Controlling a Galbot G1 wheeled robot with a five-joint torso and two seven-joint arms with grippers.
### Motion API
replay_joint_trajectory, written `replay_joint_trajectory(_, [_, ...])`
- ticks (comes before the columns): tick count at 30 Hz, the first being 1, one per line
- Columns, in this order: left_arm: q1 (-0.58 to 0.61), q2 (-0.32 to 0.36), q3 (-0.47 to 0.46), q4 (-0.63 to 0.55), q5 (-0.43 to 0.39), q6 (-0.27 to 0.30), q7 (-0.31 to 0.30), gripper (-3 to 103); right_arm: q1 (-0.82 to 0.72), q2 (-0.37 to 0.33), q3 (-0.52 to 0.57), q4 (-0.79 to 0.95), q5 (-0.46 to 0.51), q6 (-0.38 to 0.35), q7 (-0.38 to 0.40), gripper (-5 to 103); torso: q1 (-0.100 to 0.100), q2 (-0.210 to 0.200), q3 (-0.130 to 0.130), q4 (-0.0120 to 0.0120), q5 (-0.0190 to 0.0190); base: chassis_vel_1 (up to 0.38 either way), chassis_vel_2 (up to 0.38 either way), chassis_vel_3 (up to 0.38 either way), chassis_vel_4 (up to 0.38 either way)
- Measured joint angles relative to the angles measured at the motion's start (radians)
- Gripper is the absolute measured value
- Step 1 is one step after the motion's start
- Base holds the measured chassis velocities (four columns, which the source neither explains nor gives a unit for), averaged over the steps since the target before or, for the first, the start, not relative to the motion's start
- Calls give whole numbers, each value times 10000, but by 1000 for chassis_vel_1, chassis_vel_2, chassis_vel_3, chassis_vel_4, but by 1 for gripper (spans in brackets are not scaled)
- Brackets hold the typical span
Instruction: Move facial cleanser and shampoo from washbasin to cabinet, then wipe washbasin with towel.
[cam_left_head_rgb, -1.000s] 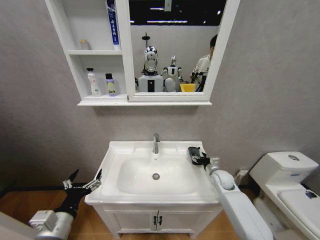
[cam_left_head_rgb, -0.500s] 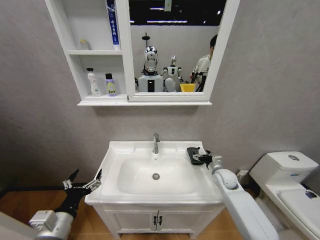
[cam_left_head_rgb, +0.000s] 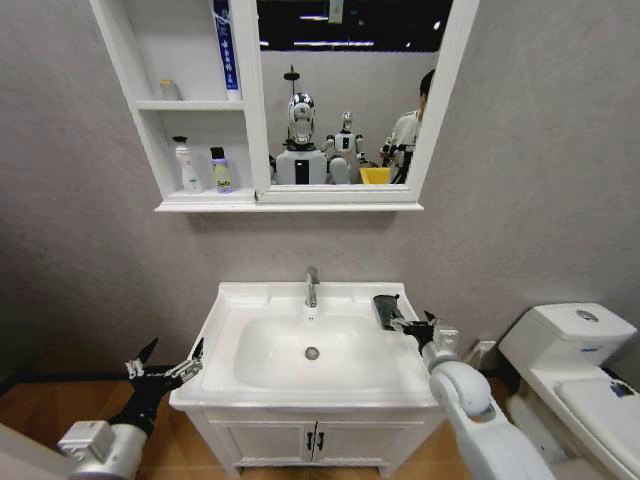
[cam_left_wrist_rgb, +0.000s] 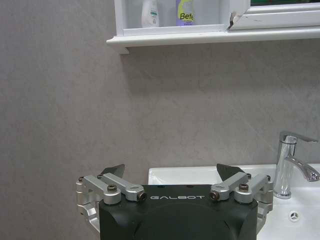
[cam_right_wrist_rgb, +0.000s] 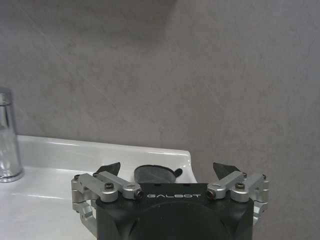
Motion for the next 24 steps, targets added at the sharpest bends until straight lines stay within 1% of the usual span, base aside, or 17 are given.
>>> replay_joint_trajectory(3, [0, 0, 0, 0, 0, 0, -4, 100, -1056, 523, -365, 1193, -755, 6, 18, 100, 0, 0, 0, 1, 1, 0, 0, 0, 0])
replay_joint_trajectory(4, [0, 0, 0, 0, 0, 0, -4, 100, -1056, 523, -365, 1193, -755, 6, 18, 100, 0, 0, 0, 1, 1, 0, 0, 0, 0])
replay_joint_trajectory(6, [0, 0, 0, 0, -1, 0, -2, 100, -1644, 735, -451, 1719, -1210, 106, -3, 100, 0, 0, 0, -1, 1, 0, 0, 0, 0])
replay_joint_trajectory(7, [0, 0, 0, 0, -1, 0, -2, 100, -1644, 735, -451, 1719, -1210, 106, -3, 100, 0, 0, 0, -1, 1, 0, 0, 0, 0])
replay_joint_trajectory(10, [0, 0, 0, 0, 0, 0, -2, 100, -2445, 932, -572, 2335, -1629, 241, -41, 100, 0, 0, 0, 0, 2, 0, 0, 0, 0])
replay_joint_trajectory(13, [0, 0, 0, 0, 0, 0, -1, 100, -2676, 989, -663, 2511, -1740, 246, -42, 100, 0, 0, 0, -1, 2, 0, 0, 0, 0])
replay_joint_trajectory(15, [0, 0, 0, 0, 0, 0, -1, 100, -3084, 1130, -1031, 2744, -2110, 315, -42, 100, 0, 0, 0, -1, 3, 0, 0, 0, 0])
replay_joint_trajectory(16, [0, 0, 0, 0, 0, 0, -1, 100, -3084, 1130, -1031, 2744, -2110, 315, -42, 100, 0, 0, 0, -1, 3, 0, 0, 0, 0])
replay_joint_trajectory(18, [0, 0, 0, 0, -1, 0, -1, 100, -3274, 1162, -1367, 2821, -2308, 332, -28, 100, 0, 0, 1, -1, 3, 0, 0, 0, 0])
replay_joint_trajectory(24, [0, 0, 0, 0, -1, 0, -1, 100, -3271, 1126, -1555, 2840, -2363, 362, 14, 100, 4, -1, 2, 0, 3, 0, 0, 0, 0])
